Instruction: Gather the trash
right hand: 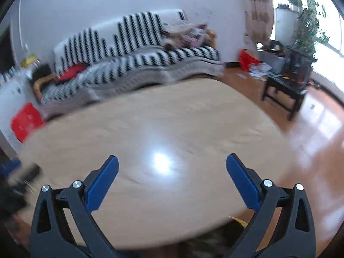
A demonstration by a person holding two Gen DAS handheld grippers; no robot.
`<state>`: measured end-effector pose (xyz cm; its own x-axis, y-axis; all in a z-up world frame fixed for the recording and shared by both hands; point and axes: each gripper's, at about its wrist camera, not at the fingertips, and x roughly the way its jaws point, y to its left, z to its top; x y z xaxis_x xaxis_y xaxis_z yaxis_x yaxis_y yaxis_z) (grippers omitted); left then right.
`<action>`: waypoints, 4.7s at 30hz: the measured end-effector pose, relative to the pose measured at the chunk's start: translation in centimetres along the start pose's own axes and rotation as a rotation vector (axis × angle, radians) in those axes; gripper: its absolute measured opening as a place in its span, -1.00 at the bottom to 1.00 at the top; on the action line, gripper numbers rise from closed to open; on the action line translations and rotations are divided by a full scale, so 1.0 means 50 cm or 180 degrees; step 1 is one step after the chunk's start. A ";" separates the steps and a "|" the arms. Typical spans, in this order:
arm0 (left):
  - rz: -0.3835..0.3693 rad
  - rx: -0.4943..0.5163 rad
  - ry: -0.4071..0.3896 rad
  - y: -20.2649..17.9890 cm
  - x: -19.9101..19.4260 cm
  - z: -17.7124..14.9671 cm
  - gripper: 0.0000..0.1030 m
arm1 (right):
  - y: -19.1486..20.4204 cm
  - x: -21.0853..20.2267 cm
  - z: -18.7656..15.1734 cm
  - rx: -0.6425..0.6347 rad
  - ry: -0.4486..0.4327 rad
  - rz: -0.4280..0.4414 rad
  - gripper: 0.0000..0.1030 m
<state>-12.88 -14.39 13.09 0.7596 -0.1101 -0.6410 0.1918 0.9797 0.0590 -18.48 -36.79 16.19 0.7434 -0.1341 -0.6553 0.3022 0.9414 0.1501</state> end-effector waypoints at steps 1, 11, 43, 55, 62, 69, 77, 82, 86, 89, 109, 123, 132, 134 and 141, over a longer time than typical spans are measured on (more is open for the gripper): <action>0.0074 -0.0091 0.0002 0.036 0.019 -0.001 0.87 | 0.034 0.008 0.013 0.0036 -0.0041 0.0074 0.89; 0.0111 -0.0857 0.0282 0.263 0.152 -0.047 0.87 | 0.309 0.180 0.019 -0.0240 -0.0136 0.0294 0.89; 0.0101 -0.0643 0.0430 0.260 0.188 -0.084 0.87 | 0.261 0.303 -0.069 -0.0795 0.0522 0.0239 0.89; 0.0149 -0.0587 0.0444 0.259 0.192 -0.087 0.87 | 0.254 0.308 -0.070 -0.0744 0.0588 0.0300 0.89; 0.0132 -0.0575 0.0410 0.262 0.185 -0.084 0.87 | 0.253 0.301 -0.069 -0.0802 0.0507 0.0195 0.89; 0.0141 -0.0558 0.0396 0.261 0.180 -0.085 0.87 | 0.246 0.300 -0.070 -0.0797 0.0487 0.0107 0.89; 0.0138 -0.0537 0.0408 0.260 0.180 -0.083 0.87 | 0.248 0.302 -0.076 -0.0820 0.0521 0.0108 0.89; 0.0123 -0.0531 0.0404 0.257 0.179 -0.082 0.87 | 0.247 0.302 -0.075 -0.0808 0.0530 0.0104 0.89; 0.0118 -0.0526 0.0419 0.257 0.179 -0.083 0.87 | 0.244 0.302 -0.075 -0.0806 0.0540 0.0102 0.89; 0.0088 -0.0535 0.0442 0.257 0.181 -0.082 0.87 | 0.245 0.302 -0.077 -0.0794 0.0556 0.0110 0.89; 0.0085 -0.0527 0.0532 0.258 0.196 -0.090 0.87 | 0.233 0.308 -0.074 -0.0699 0.0595 0.0125 0.89; 0.0104 -0.0557 0.0603 0.262 0.205 -0.091 0.87 | 0.230 0.316 -0.077 -0.0683 0.0671 0.0188 0.89; 0.0130 -0.0545 0.0595 0.263 0.206 -0.093 0.87 | 0.231 0.317 -0.077 -0.0672 0.0687 0.0225 0.89; 0.0150 -0.0536 0.0606 0.261 0.208 -0.094 0.87 | 0.231 0.317 -0.077 -0.0671 0.0685 0.0223 0.89; 0.0202 -0.0529 0.0622 0.256 0.208 -0.097 0.87 | 0.229 0.316 -0.078 -0.0667 0.0685 0.0240 0.89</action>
<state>-5.54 -2.16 3.44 0.6293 -0.0288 -0.7766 0.0304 0.9995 -0.0125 -5.62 -26.93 4.67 0.6088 -0.0139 -0.7932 0.1047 0.9925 0.0630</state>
